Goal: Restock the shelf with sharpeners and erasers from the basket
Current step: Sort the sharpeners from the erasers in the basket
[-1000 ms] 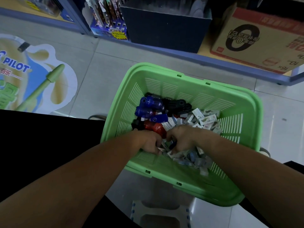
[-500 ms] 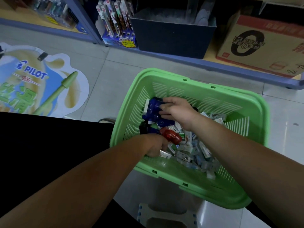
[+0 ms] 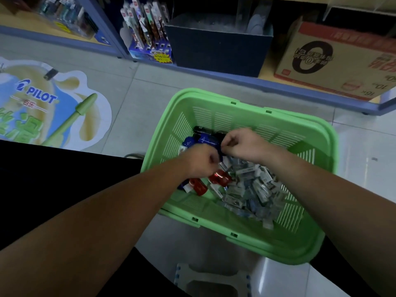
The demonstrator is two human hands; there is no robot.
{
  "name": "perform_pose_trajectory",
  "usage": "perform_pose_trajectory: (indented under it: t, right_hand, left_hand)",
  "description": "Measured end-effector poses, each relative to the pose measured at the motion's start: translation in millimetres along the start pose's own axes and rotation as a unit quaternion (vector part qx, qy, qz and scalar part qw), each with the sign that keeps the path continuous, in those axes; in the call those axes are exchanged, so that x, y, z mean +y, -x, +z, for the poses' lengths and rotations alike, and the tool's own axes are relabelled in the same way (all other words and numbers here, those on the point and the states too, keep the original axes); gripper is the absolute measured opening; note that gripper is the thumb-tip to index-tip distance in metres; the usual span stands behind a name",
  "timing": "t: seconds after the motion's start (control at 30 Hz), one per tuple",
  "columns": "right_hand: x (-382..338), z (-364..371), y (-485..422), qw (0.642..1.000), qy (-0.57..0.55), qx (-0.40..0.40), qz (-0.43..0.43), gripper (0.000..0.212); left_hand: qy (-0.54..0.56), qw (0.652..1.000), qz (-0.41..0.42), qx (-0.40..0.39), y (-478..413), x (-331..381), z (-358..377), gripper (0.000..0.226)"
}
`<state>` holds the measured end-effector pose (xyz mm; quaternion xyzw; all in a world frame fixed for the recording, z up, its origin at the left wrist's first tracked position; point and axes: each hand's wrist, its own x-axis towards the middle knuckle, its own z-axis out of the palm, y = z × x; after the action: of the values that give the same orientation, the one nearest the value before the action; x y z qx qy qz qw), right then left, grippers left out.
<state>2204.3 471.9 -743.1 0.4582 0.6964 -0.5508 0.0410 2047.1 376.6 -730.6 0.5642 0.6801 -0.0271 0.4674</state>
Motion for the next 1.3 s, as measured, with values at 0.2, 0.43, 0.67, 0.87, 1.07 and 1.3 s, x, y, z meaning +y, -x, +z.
perform_pose_trajectory:
  t: [0.2, 0.43, 0.67, 0.87, 1.07, 1.3]
  right_hand:
    - [26.2, 44.5, 23.5, 0.945, 0.308, -0.107, -0.041, 0.023]
    - [45.5, 85.0, 29.8, 0.873, 0.465, -0.087, -0.118, 0.055]
    - [43.8, 99.2, 25.9, 0.806, 0.578, -0.079, -0.102, 0.066]
    - [47.9, 97.4, 28.3, 0.851, 0.508, -0.077, -0.104, 0.050]
    - [53.2, 87.1, 34.2, 0.859, 0.496, -0.071, -0.104, 0.051]
    - [51.0, 99.7, 44.7, 0.892, 0.437, -0.074, -0.083, 0.017]
  left_hand:
    - [-0.491, 0.868, 0.052, 0.050, -2.1, -33.5, -16.1, 0.039]
    - [-0.602, 0.797, 0.039, -0.022, 0.8, -26.9, -16.9, 0.035]
    - [-0.322, 0.946, -0.010, -0.032, 2.4, -20.3, -20.5, 0.048]
    - [-0.044, 0.995, -0.063, -0.057, 14.3, -24.7, -19.7, 0.024]
    - [0.009, 0.998, -0.061, -0.035, 18.4, -20.4, -18.7, 0.017]
    - [0.003, 0.998, -0.058, -0.014, 20.7, -20.9, -16.7, 0.013]
